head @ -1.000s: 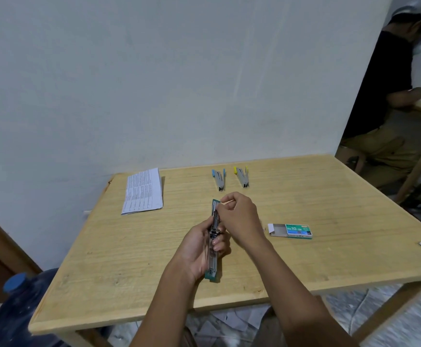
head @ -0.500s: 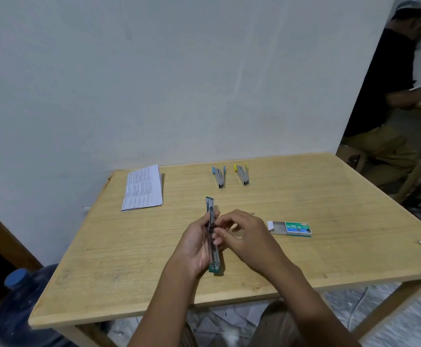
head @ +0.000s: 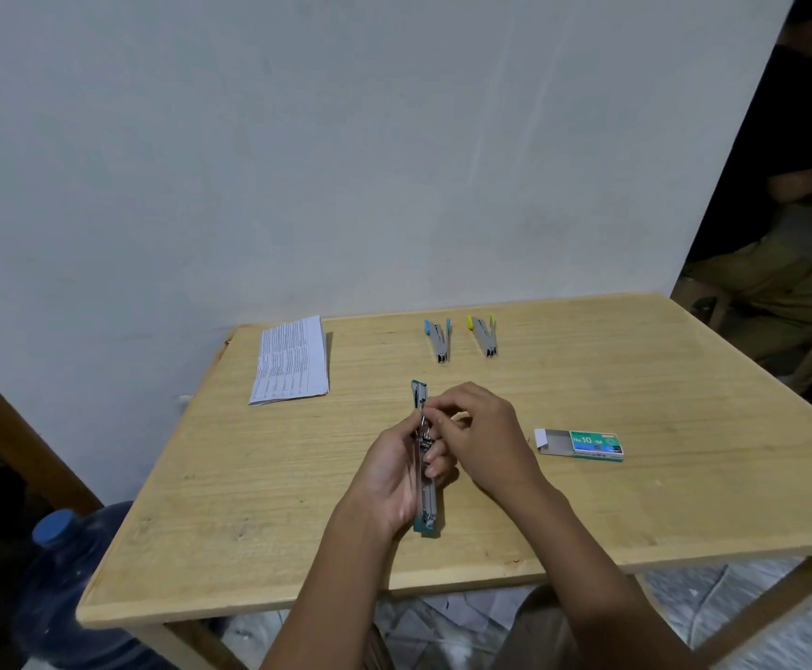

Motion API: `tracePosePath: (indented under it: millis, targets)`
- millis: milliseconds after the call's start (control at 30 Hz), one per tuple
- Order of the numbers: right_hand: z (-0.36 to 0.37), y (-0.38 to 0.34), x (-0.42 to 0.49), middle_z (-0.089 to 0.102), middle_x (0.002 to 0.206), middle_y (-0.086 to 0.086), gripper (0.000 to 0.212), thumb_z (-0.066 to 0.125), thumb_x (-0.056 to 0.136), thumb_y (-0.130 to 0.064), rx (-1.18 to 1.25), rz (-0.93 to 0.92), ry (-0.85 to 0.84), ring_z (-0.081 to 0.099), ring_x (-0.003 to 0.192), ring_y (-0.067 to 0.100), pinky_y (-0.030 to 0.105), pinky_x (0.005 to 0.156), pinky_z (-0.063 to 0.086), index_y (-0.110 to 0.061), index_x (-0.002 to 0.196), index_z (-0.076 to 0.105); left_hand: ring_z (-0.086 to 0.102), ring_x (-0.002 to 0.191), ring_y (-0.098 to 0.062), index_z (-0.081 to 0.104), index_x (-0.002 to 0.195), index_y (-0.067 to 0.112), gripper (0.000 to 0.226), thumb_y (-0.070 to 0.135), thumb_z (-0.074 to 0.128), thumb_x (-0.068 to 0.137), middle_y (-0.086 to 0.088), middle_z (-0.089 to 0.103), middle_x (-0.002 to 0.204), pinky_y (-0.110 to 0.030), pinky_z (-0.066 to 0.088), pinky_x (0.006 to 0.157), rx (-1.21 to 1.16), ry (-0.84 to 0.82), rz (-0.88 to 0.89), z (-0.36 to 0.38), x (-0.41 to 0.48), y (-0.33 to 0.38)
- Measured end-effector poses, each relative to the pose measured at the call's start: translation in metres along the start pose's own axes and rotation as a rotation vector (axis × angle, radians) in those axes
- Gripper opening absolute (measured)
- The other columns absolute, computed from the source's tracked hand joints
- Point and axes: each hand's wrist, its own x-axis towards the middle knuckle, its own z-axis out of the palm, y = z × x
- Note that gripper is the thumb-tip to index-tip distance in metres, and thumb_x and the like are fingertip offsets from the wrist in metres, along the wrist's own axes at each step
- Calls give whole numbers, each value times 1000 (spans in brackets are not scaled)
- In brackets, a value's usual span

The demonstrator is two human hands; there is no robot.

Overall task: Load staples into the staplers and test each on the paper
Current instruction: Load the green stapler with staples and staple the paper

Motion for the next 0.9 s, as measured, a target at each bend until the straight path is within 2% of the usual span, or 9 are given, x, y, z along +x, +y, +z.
tracePosePath:
  millis: [100,233,300,400,467,600,733,833,900]
  targets:
    - [2,0,3,66,96,-12,14,72,89,-20,4,56,6,61,85,-6,9,71,49,-21,103,75,36,38,-13,62,69,5,49,33,41,103,-4,37,52,-22,31,45,-6,-10,6,-1,1,1]
    - [2,-1,5,67,99,-12,14,72,88,-24,28,149,31,61,83,-11,4,70,47,-23,102,74,36,38,-13,53,68,10,44,33,41,104,-3,36,53,-21,32,42,-20,-4,-7,-1,3,1]
    - [2,0,6,67,97,-11,7,73,87,-24,37,164,39,63,84,-5,9,74,49,-24,93,75,36,39,-12,49,68,11,43,35,42,103,-3,36,53,-21,31,44,-3,-2,-14,-2,3,1]
    - [4,3,7,62,94,-13,3,73,87,-27,48,184,8,64,86,2,23,79,54,-30,87,74,36,40,-12,48,67,12,42,35,42,102,-3,36,52,-20,28,47,34,5,-19,-4,2,1]
    - [4,4,7,57,93,-15,5,71,89,-31,19,186,-29,62,84,1,23,79,52,-33,86,72,36,39,-12,49,69,11,42,35,42,102,-3,36,53,-20,29,45,42,26,-20,-4,3,1]
    - [2,4,5,54,95,-12,13,68,91,-34,-42,150,-48,60,86,3,26,79,53,-26,96,77,36,39,-12,51,73,9,38,32,43,103,-3,36,55,-19,32,40,26,50,-18,0,0,2]
    - [-3,3,-4,56,96,-17,16,65,93,-35,-35,109,-13,61,83,1,32,77,56,-29,103,75,36,40,-12,48,70,9,41,32,40,103,-3,36,53,-20,33,40,18,47,-19,3,-5,2]
    - [-14,-4,-12,58,94,-16,16,66,90,-39,-31,65,-41,60,80,2,34,74,56,-30,100,74,44,43,-14,53,86,7,28,29,42,100,-6,46,56,-22,40,42,-19,60,-6,3,-6,3]
    - [-25,-12,-20,58,97,-18,21,66,86,-48,-49,49,-203,59,84,2,33,76,56,-34,101,73,60,55,-20,57,103,6,23,25,44,101,-12,61,71,-28,52,49,-75,83,16,3,-6,3]
